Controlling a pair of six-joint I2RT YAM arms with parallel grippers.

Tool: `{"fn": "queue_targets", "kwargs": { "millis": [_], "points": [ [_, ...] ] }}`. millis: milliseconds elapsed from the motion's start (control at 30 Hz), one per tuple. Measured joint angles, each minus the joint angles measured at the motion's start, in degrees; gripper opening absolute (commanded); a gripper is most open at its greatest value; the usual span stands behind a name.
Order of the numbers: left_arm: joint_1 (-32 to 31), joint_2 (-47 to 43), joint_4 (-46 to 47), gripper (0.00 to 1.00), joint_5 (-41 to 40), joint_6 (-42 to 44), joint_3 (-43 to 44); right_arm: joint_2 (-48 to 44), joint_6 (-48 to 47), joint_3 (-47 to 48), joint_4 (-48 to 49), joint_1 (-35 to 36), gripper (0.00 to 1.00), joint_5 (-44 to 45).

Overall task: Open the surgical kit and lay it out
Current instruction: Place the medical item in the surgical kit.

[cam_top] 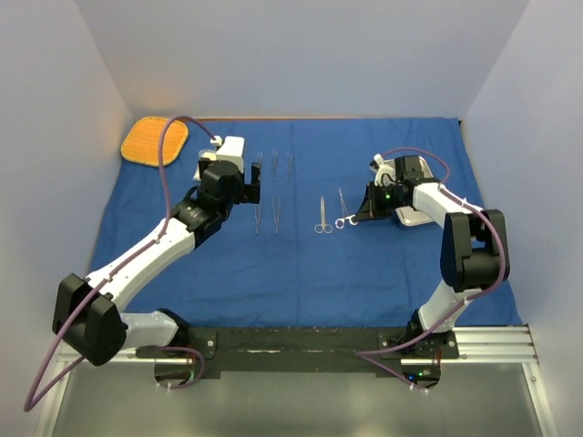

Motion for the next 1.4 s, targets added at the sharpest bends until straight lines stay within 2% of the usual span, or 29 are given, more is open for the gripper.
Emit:
{"fn": "queue_targets", "kwargs": {
  "millis": [333,1167,1333,1400],
  "points": [
    [0.0,-0.9,2.3,1.00,-0.7,0.9,-1.3,0.8,5.1,-4.7,6.9,-0.2,0.00,0.2],
    [0.3,-1.1,3.3,1.00,-1.2,1.1,-2.2,3.1,11.0,-8.9,13.0,-2.1,0.00,1.6],
    [0.3,-1.2,3.4,1.00,-1.2,1.1,-2.4,3.1,10.3,-8.7,12.4,-2.1,0.09,1.7],
    [0.3,-1.4,3.5,1.00,-1.1,1.1,-2.7,3.1,9.4,-8.4,11.7,-2.1,0.18,1.9]
  ]
}}
